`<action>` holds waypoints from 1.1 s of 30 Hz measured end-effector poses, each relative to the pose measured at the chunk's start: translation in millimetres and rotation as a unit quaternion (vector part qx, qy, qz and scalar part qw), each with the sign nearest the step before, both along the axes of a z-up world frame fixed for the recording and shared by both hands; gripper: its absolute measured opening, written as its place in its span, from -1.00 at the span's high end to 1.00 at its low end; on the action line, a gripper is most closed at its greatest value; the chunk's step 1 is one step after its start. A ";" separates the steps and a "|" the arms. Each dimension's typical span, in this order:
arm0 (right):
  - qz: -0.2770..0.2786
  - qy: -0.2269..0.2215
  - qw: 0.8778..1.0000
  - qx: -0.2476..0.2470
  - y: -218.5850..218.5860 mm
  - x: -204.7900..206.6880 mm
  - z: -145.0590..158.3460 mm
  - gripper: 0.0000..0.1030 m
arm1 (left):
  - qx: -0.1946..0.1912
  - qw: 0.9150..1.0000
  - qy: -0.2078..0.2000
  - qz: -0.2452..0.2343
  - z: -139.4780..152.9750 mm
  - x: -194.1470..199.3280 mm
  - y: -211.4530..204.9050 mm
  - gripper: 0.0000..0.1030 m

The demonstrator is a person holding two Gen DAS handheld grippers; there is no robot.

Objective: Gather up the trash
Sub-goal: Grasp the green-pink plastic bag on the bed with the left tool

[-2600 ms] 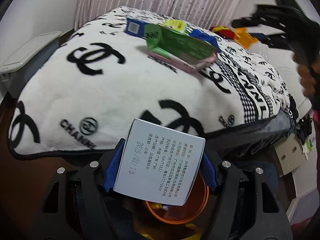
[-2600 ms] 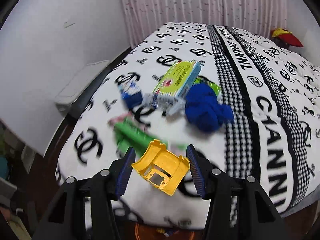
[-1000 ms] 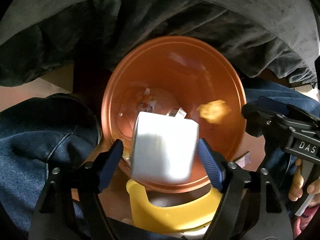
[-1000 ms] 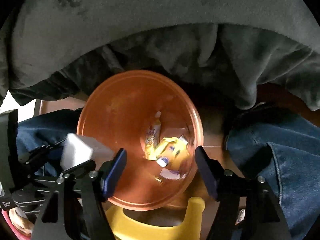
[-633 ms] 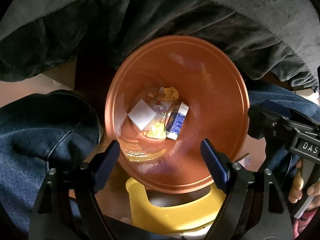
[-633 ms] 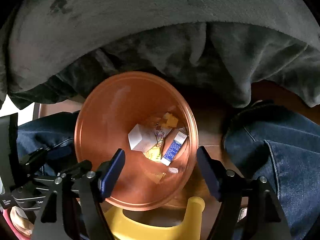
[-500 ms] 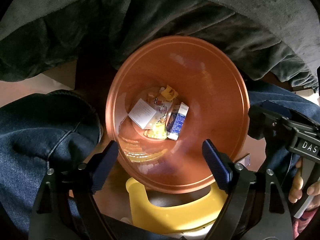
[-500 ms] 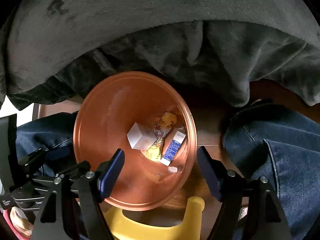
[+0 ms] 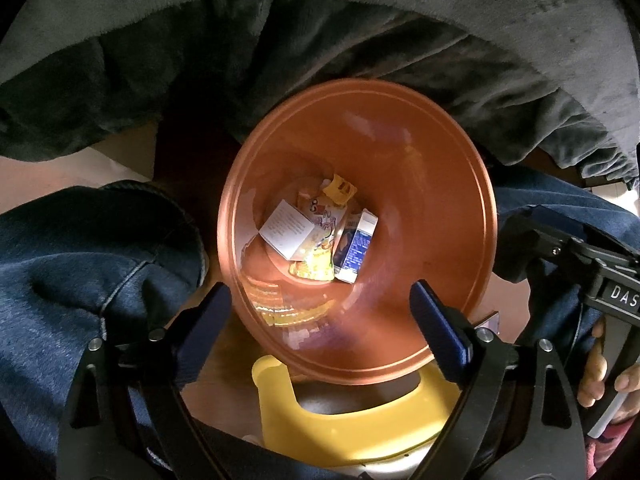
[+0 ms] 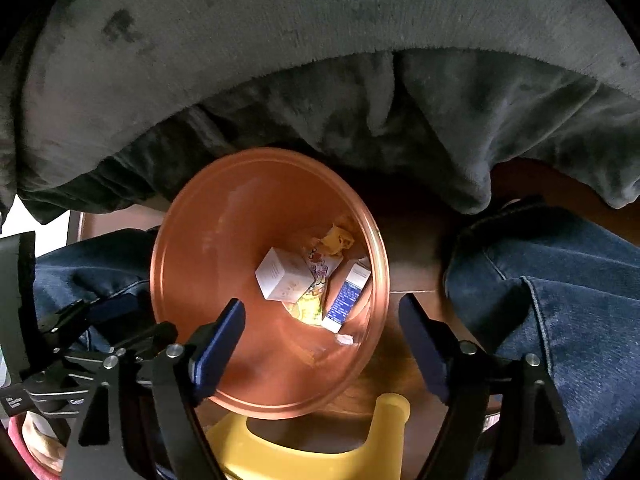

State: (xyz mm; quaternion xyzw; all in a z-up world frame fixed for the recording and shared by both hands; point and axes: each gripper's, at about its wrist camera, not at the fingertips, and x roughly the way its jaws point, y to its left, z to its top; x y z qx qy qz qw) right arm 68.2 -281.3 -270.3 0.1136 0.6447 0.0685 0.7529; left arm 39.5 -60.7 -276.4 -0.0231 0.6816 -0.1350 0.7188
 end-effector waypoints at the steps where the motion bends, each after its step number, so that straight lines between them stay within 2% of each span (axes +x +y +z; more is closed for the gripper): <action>1: 0.000 -0.002 1.000 0.000 -0.8 -0.6 1.4 -0.53 | 0.002 1.000 -0.005 -0.001 2.9 -0.9 -0.8 -0.72; 4: -0.003 -0.007 1.000 0.006 -1.9 -2.2 8.7 -0.53 | 0.004 1.000 -0.025 -0.005 15.9 -3.5 -2.8 -0.72; 7: 0.003 -0.043 0.999 0.001 -2.7 -5.0 33.0 -0.53 | -0.003 0.999 -0.054 -0.005 38.2 -6.0 -0.7 -0.72; 11: -0.002 -0.091 0.996 -0.001 -9.8 -10.3 63.4 -0.64 | -0.037 0.993 -0.110 0.017 89.2 -4.8 12.2 -0.72; 14: 0.001 -0.110 0.994 -0.006 -11.6 -14.0 76.1 -0.64 | -0.071 0.984 -0.162 0.033 136.1 0.2 22.6 -0.72; 17: 0.009 -0.116 0.993 0.008 -8.6 -19.2 81.1 -0.64 | -0.116 0.969 -0.213 0.048 186.6 16.1 34.3 -0.77; 19: 0.016 -0.117 0.993 0.016 -4.2 -21.7 83.4 -0.64 | -0.149 0.959 -0.233 0.064 211.9 34.8 40.3 -0.78; 21: 0.023 -0.122 0.992 0.017 1.2 -23.6 85.4 -0.64 | -0.173 0.954 -0.230 0.087 229.7 57.3 45.7 -0.78; 23: 0.032 -0.128 0.991 0.019 7.0 -25.4 86.8 -0.64 | -0.209 0.948 -0.210 0.113 247.2 92.0 50.1 -0.78; 27: 0.046 -0.137 0.989 0.020 16.3 -30.4 89.0 -0.67 | -0.242 0.938 -0.173 0.179 271.4 155.7 46.9 -0.79; 30: 0.053 -0.137 0.989 0.025 19.0 -33.0 88.5 -0.67 | -0.246 0.935 -0.138 0.215 277.5 192.4 36.2 -0.78; 33: 0.057 -0.131 0.989 0.033 20.3 -34.9 83.9 -0.67 | -0.204 0.939 -0.110 0.255 271.3 227.8 27.0 -0.79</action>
